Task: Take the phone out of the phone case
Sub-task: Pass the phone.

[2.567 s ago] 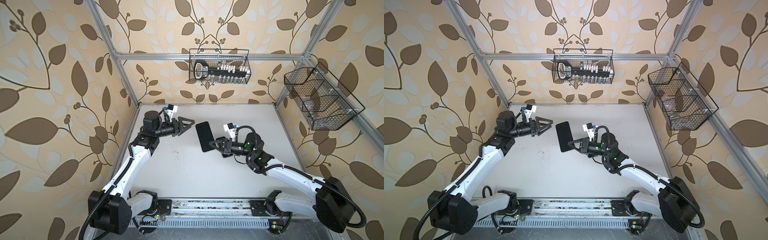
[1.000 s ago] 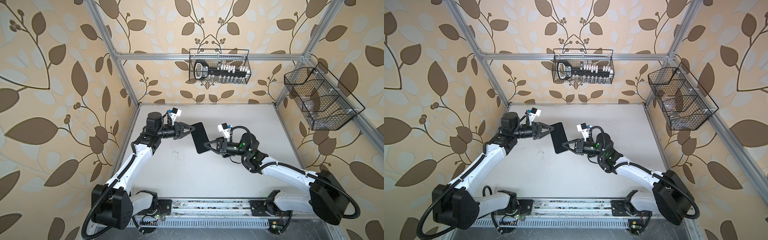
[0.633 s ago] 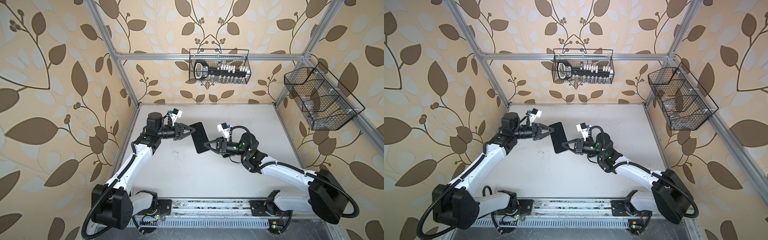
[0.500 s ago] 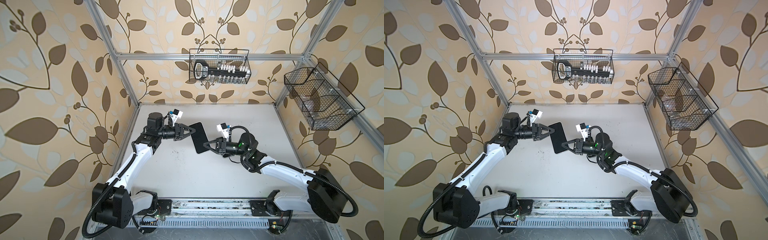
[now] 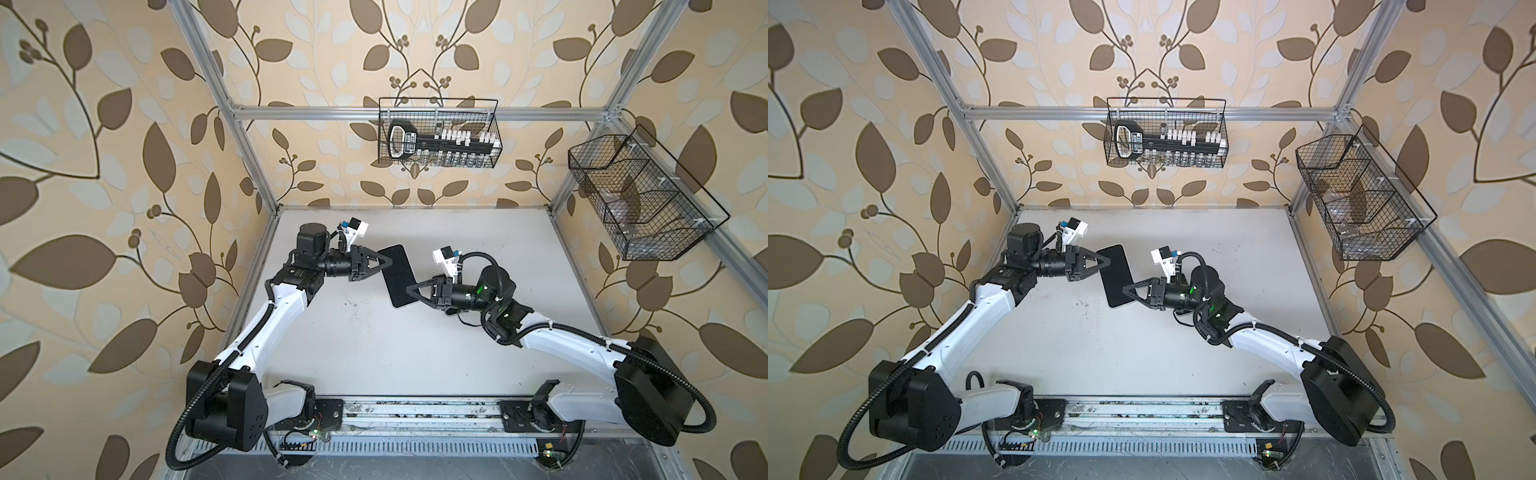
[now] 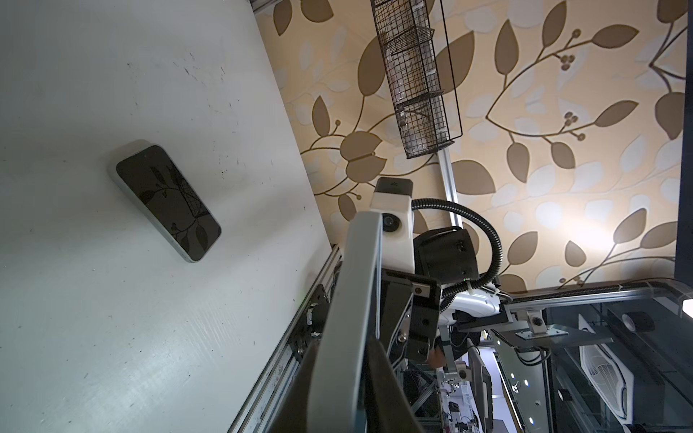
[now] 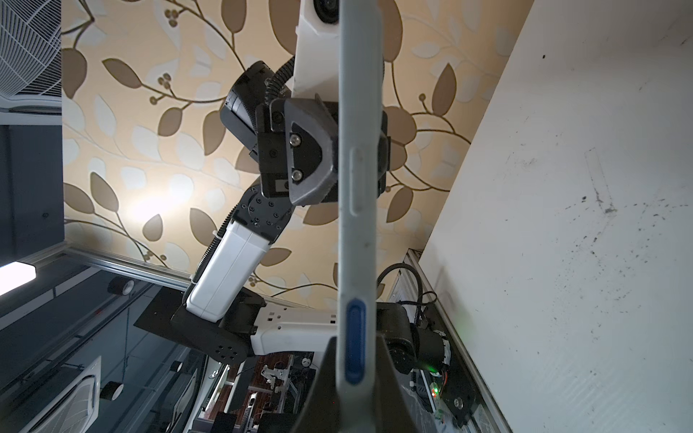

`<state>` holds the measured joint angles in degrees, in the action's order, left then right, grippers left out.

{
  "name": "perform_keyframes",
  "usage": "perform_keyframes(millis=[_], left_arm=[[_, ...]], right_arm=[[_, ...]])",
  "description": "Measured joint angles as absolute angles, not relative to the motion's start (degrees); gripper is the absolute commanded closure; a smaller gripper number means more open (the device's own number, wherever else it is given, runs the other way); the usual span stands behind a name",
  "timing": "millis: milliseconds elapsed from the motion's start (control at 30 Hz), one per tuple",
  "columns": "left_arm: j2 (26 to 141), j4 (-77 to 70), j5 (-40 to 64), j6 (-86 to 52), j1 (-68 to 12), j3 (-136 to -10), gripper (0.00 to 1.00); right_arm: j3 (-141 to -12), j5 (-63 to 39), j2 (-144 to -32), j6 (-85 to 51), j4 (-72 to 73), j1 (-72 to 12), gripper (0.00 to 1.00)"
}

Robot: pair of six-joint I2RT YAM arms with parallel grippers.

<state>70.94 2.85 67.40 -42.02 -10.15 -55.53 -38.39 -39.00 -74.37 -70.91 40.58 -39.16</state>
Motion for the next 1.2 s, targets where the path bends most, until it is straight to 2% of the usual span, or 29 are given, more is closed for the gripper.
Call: perform_keyframes(millis=[167,267,367,500,567,633,700,833,900,967,1200], left_arm=[[71.3,3.0,67.6,-42.0,-10.2,-55.9,0.81],[71.7,3.2,68.6,-42.2,-10.2,-56.4,0.87],[71.7,3.1,69.1,-42.2,-10.2,-56.8,1.0],[71.7,3.0,69.1,-42.2,-10.2,-57.0,1.0],[71.7,2.7,69.0,-42.3,-10.2,-57.0,1.0],[71.7,2.3,68.8,-43.0,-10.2,-57.0,1.0],[71.6,1.9,67.0,-43.5,-10.6,-57.0,1.0],[71.6,-0.6,63.0,-46.6,-10.7,-56.4,1.0],[71.2,-2.7,61.4,-48.7,-10.7,-55.7,1.0],[70.8,-4.6,59.5,-50.5,-10.9,-54.8,1.0],[68.6,-15.3,50.8,-60.9,-10.8,-49.1,1.0]], right_arm=[[-38.4,-39.0,-74.1,-70.9,40.5,-39.1,1.0],[-38.3,-39.0,-73.9,-70.9,40.2,-39.0,1.0],[-38.3,-39.0,-73.8,-70.9,40.5,-39.0,1.0],[-38.3,-39.0,-73.5,-70.9,40.5,-38.9,0.99],[-38.3,-39.1,-73.5,-70.9,40.5,-38.8,0.88],[-38.3,-39.1,-73.5,-71.0,40.1,-38.7,0.6],[-38.2,-39.2,-73.5,-70.6,39.7,-38.5,0.43],[-38.1,-39.2,-72.1,-70.1,39.6,-37.6,0.28],[-38.1,-39.0,-71.5,-69.9,39.4,-37.1,0.15],[-38.0,-38.8,-71.0,-69.3,39.3,-36.6,0.11],[-34.7,-38.1,-68.7,-69.0,40.5,-35.1,0.14]])
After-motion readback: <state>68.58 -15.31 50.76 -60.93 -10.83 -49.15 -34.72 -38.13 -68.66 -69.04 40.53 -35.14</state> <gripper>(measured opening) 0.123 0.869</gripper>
